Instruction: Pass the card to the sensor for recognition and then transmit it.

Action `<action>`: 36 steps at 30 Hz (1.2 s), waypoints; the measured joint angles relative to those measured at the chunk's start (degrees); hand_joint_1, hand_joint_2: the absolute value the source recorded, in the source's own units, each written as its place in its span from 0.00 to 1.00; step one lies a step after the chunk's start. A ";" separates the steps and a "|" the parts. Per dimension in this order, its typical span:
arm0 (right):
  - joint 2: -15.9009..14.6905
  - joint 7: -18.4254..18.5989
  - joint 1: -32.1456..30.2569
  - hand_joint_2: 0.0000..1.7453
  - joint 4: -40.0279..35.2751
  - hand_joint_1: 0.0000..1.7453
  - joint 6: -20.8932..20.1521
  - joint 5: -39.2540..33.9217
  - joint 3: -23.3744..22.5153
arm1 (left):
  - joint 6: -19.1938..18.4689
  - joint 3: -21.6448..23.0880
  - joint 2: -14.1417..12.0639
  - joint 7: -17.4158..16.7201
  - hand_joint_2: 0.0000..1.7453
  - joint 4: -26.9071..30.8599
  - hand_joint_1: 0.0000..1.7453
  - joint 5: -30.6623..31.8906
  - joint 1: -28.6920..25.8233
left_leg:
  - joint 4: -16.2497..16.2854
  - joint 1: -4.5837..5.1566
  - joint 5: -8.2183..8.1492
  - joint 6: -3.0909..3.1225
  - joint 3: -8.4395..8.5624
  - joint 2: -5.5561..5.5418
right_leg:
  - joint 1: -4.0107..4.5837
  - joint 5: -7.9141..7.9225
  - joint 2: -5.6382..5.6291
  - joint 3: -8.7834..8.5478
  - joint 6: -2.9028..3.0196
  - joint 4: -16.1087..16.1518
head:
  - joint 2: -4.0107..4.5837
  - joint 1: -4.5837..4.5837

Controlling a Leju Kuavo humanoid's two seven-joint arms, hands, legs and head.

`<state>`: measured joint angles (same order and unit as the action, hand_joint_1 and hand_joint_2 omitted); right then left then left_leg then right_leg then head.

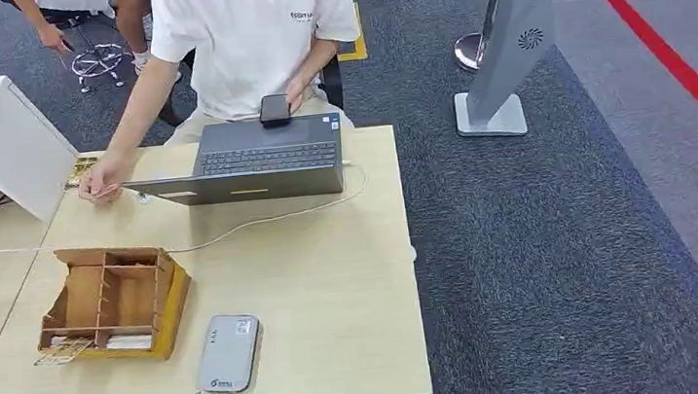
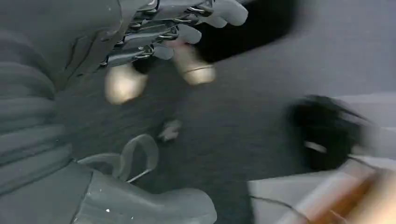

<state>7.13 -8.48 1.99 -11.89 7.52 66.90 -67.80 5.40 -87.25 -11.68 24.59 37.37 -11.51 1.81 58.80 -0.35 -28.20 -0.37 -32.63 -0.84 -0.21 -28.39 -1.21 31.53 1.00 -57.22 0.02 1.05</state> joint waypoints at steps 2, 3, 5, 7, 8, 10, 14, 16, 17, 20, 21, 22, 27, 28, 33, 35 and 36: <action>0.00 0.39 0.04 1.00 -0.02 0.00 0.43 0.39 0.00 | 3.22 -0.13 5.15 1.85 1.00 -5.09 0.00 -0.06 0.00 | 0.02 0.02 -0.03 0.14 0.00 -0.01 | -0.01 0.01 0.03 -0.04 -0.08 0.04 | 0.00 -0.04; 0.00 0.41 0.06 1.00 -0.02 0.00 0.59 0.50 0.00 | 4.10 -0.13 7.32 2.42 1.00 -7.37 0.00 0.68 0.02 | 0.03 0.05 -0.05 0.23 0.00 -0.01 | -0.04 0.02 0.03 -0.08 -0.11 0.06 | 0.00 -0.15; 0.00 0.46 0.12 1.00 -0.02 0.00 0.74 0.59 0.00 | 4.70 -0.13 10.79 3.01 1.00 -10.60 0.00 1.23 0.14 | 0.06 0.05 -0.10 0.30 0.01 0.00 | -0.04 0.05 0.02 -0.12 -0.18 0.11 | 0.00 -0.24; 0.00 0.48 0.14 1.00 -0.02 0.00 0.89 0.68 -0.02 | 4.96 -0.13 12.41 2.92 1.00 -12.85 0.00 1.41 0.35 | 0.07 0.06 -0.10 0.31 0.02 0.00 | -0.04 0.06 0.02 -0.13 -0.18 0.14 | 0.00 -0.31; 0.00 0.48 0.14 1.00 -0.02 0.00 0.91 0.68 -0.02 | 5.11 -0.13 12.97 2.73 1.00 -13.62 0.00 1.54 0.38 | 0.07 0.06 -0.10 0.31 0.03 0.01 | -0.04 0.06 0.02 -0.13 -0.18 0.14 | 0.00 -0.31; -0.02 0.48 0.15 1.00 -0.02 0.00 0.96 0.68 -0.04 | 5.28 -0.13 13.52 2.31 0.00 -14.81 0.00 1.67 0.44 | 0.07 0.05 -0.10 0.31 0.06 0.01 | -0.03 0.06 0.02 -0.13 -0.18 0.14 | 0.00 -0.33; -0.02 0.57 0.18 1.00 -0.07 0.00 0.94 1.29 -0.07 | 4.15 0.33 14.99 -3.14 1.00 -16.63 0.00 3.29 0.46 | 0.07 0.05 -0.10 0.31 0.08 0.02 | -0.02 0.06 0.02 -0.12 -0.18 0.14 | 0.00 -0.22; -0.11 0.44 0.22 1.00 -0.07 0.00 0.61 2.08 -0.07 | 3.01 1.97 16.80 -8.21 1.00 -17.92 0.00 7.36 0.43 | 0.07 0.05 -0.10 0.31 0.08 0.01 | -0.03 0.05 0.02 -0.12 -0.18 0.14 | 0.00 -0.17; -0.22 0.13 0.25 1.00 -0.07 0.00 0.39 2.27 -0.02 | 2.29 3.59 18.10 -9.98 1.00 -18.66 0.00 10.98 0.43 | 0.07 0.06 -0.10 0.31 0.07 0.01 | -0.03 0.05 0.03 -0.13 -0.18 0.13 | 0.00 -0.17; -0.42 -1.87 0.44 1.00 -0.09 0.00 0.28 2.91 0.17 | -2.90 11.31 20.98 -14.26 1.00 -21.00 0.00 23.25 0.29 | 0.07 0.06 -0.08 0.34 0.03 0.01 | -0.03 0.06 0.02 -0.14 -0.19 0.14 | 0.00 -0.20; -0.44 -2.67 0.55 1.00 -0.09 0.00 0.26 2.91 0.24 | -4.16 13.89 21.76 -14.36 1.00 -21.52 0.00 26.95 0.39 | 0.07 0.06 -0.09 0.34 0.04 0.01 | -0.03 0.07 0.02 -0.16 -0.21 0.14 | 0.00 -0.26; -0.44 -3.45 0.67 1.00 -0.07 0.00 0.24 2.91 0.33 | -4.79 16.77 22.26 -13.89 1.00 -22.02 0.00 31.65 0.41 | 0.07 0.05 -0.09 0.34 0.06 0.01 | -0.02 0.10 0.00 -0.17 -0.26 0.15 | 0.00 -0.35; -0.46 -5.36 1.01 1.00 -0.13 0.00 -2.71 -1.01 1.01 | -6.41 32.53 21.28 -5.40 1.00 -22.48 0.00 44.27 -0.43 | 0.08 0.04 -0.09 0.35 0.09 0.03 | -0.01 0.13 0.01 -0.15 -0.30 0.16 | 0.00 -0.33; -0.46 -5.36 0.98 1.00 -0.24 0.00 -3.00 -2.24 1.69 | -6.34 34.92 20.91 -5.40 1.00 -22.48 0.00 44.18 -0.62 | 0.07 0.04 -0.09 0.34 0.11 0.04 | -0.01 0.13 0.00 -0.15 -0.30 0.15 | 0.00 -0.31; -0.92 -4.22 0.41 0.00 -0.85 0.00 -3.48 -8.70 6.23 | -6.17 44.31 19.62 -6.72 0.00 -22.48 0.00 41.43 -1.75 | 0.06 -0.04 -0.08 0.33 0.09 0.04 | 0.05 0.08 -0.01 -0.14 -0.25 0.13 | 0.00 -0.24; -1.14 -3.61 -0.02 0.00 -1.20 0.00 -3.83 -11.45 8.63 | -6.10 47.12 19.27 -7.48 0.00 -22.48 0.00 40.05 -2.27 | 0.06 -0.03 -0.09 0.33 0.07 0.04 | 0.04 0.07 0.00 -0.14 -0.26 0.13 | 0.00 -0.28; -1.27 -3.39 -0.20 0.00 -1.38 0.00 -3.96 -12.68 9.77 | -6.04 48.29 19.07 -7.94 0.00 -22.48 0.00 39.39 -2.47 | 0.06 -0.03 -0.09 0.34 0.07 0.04 | 0.04 0.06 0.00 -0.14 -0.28 0.13 | 0.00 -0.26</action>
<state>5.86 -11.87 1.80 -13.27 3.56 54.22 -58.03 -0.63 -38.97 7.39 16.65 14.88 27.89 -0.66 58.86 -0.38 -28.28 -0.04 -32.56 -0.80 -0.17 -28.33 -1.20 31.39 0.72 -57.09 0.02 0.79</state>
